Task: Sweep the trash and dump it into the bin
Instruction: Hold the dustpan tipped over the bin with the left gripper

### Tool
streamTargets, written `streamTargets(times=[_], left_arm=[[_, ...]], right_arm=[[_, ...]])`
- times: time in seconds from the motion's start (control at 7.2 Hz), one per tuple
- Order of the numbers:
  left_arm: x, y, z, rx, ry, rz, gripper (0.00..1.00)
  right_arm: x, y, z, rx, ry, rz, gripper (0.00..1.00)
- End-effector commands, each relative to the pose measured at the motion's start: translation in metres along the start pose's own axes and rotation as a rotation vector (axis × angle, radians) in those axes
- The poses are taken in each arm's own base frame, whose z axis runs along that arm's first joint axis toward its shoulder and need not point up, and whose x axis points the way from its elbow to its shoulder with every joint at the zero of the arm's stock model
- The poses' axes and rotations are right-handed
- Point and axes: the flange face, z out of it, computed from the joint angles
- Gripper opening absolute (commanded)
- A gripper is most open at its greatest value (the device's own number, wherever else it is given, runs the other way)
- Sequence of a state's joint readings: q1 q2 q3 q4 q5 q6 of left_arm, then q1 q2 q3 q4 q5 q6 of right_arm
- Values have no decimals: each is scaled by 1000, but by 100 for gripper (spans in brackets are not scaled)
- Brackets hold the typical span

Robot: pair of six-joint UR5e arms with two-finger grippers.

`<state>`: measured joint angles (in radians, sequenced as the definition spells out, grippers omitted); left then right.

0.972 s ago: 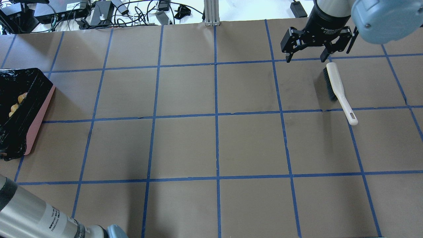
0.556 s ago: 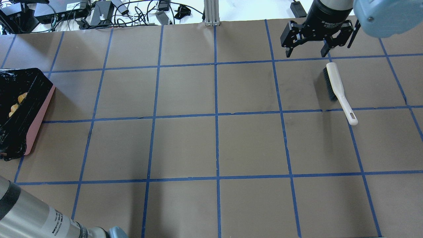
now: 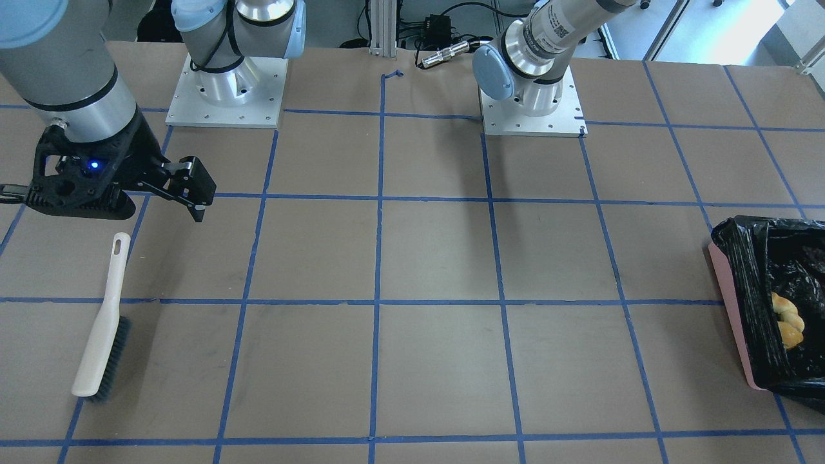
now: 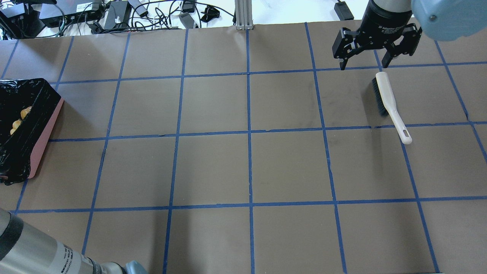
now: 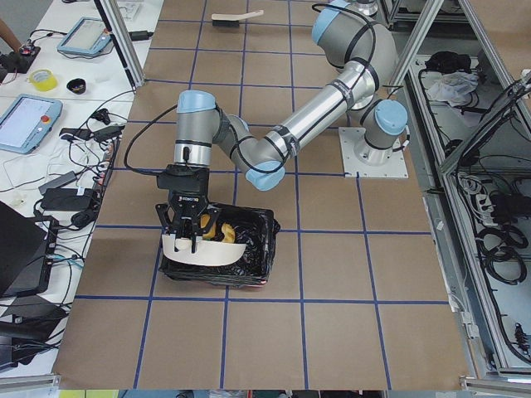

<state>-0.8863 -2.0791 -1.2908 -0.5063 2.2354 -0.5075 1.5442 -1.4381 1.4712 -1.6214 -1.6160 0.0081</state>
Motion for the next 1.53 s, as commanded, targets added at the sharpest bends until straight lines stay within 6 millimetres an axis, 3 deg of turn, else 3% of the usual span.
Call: streamTargets(times=[0.0,0.14,0.28,0.42,0.56,0.69,0.83,0.97,1.39], left_arm=[[-3,0,-4,-2,1,23,0],[8,-14,-9,-9,-14,17,0],[0,3,-13,-15,-23,28,0],[-11,23,3,20,26,22,0],[8,-1,-5,-5,-23,29,0],[-4,34,-8,12,-16,40,0],[-8,29,-4,53,-4,14,0],[-9,40,2,22,-24,47,0],[-11,38,-2,20,-20,80,0]], right_arm=[[0,-2,-6,37,-7,10,100],[-4,2,-12,48,-40,19,100],[-7,1,-15,62,-65,23,100],[-7,6,-16,65,-64,24,100],[-8,13,-15,62,-68,23,100],[-8,23,-12,56,-70,23,100],[-7,28,-6,44,-69,26,100],[-8,28,-3,38,-69,25,100],[-8,28,-2,38,-63,20,100]])
